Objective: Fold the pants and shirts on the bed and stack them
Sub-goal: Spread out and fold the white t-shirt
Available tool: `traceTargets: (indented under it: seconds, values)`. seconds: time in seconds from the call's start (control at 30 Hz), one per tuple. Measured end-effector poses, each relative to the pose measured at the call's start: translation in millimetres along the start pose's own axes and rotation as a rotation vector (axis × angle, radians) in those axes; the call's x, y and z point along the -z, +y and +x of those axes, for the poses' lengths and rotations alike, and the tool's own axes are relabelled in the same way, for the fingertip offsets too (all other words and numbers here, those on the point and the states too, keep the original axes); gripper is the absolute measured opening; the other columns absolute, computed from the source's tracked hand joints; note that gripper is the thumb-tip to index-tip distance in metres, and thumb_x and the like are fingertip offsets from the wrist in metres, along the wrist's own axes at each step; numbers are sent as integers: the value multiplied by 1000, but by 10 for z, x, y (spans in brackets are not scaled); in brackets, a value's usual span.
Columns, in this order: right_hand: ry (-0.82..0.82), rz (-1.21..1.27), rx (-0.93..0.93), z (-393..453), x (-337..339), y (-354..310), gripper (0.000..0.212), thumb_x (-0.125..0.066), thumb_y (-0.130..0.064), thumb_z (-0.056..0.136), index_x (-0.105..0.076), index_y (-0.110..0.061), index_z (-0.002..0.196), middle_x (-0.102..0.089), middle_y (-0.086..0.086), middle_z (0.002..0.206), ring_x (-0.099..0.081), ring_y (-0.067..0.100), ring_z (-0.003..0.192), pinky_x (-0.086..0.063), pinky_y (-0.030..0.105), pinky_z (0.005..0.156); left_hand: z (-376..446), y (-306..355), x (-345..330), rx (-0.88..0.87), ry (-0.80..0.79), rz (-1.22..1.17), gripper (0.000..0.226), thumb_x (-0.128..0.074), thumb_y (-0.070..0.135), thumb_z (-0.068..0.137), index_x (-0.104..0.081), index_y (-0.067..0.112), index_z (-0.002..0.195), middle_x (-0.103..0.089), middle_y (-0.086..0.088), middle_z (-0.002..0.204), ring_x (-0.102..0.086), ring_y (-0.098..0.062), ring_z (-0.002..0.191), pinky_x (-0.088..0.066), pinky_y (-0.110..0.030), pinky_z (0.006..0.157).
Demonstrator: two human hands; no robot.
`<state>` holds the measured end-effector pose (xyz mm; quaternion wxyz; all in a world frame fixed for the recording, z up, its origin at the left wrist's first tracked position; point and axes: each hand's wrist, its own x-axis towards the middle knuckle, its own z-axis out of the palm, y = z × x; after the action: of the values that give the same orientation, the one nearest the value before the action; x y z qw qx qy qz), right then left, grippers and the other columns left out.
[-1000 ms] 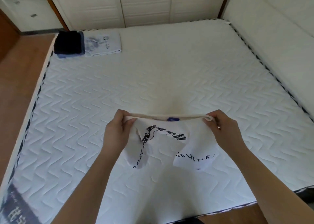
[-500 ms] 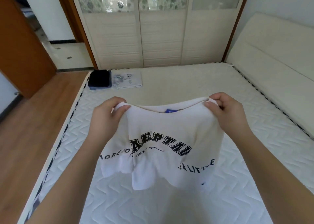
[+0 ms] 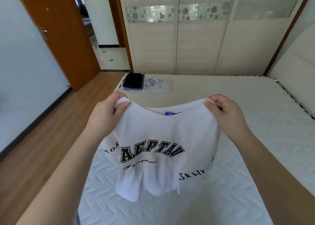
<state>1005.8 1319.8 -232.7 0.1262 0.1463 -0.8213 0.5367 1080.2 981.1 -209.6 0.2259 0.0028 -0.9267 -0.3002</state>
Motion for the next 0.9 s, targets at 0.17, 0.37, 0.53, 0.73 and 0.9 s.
traceTargets:
  seconds: [0.17, 0.37, 0.53, 0.73, 0.9]
  values:
    - [-118, 80, 46, 72, -151, 10, 11, -62, -28, 95, -64, -24, 85, -67, 6, 79, -50, 7, 66, -37, 19, 61, -256, 28, 228, 100, -4, 73, 12, -51, 52, 93, -50, 41, 90, -60, 19, 83, -55, 1, 77, -41, -26, 55]
    - [-274, 163, 96, 104, -513, -47, 10, -61, -29, 95, -63, -27, 86, -68, 10, 82, -52, 12, 70, -39, 30, 66, -795, 130, 526, 252, 58, 176, 12, -48, 54, 92, -47, 45, 84, -59, 15, 72, -54, 5, 69, -37, -20, 53]
    - [-391, 268, 160, -21, -922, -240, 3, -61, -36, 90, -62, -35, 88, -67, -5, 78, -54, 6, 70, -41, 23, 68, -1379, 141, 832, 399, 182, 214, 18, -56, 50, 91, -52, 35, 83, -62, 6, 74, -56, -2, 72, -41, -24, 55]
    - [-539, 355, 213, -371, -1512, -588, 6, -64, -31, 92, -65, -28, 87, -63, -22, 70, -53, -5, 65, -38, 9, 62, -2175, 104, 1251, 541, 315, 235, 19, -62, 49, 89, -56, 33, 80, -64, 12, 76, -59, -5, 67, -43, -18, 54]
    - [-672, 403, 266, -736, -2051, -1077, 6, -64, -28, 93, -65, -28, 87, -66, -20, 75, -56, -3, 71, -41, 10, 66, -2820, 18, 1675, 642, 473, 162, 16, -67, 44, 88, -57, 37, 77, -65, 20, 71, -60, 2, 62, -41, -8, 51]
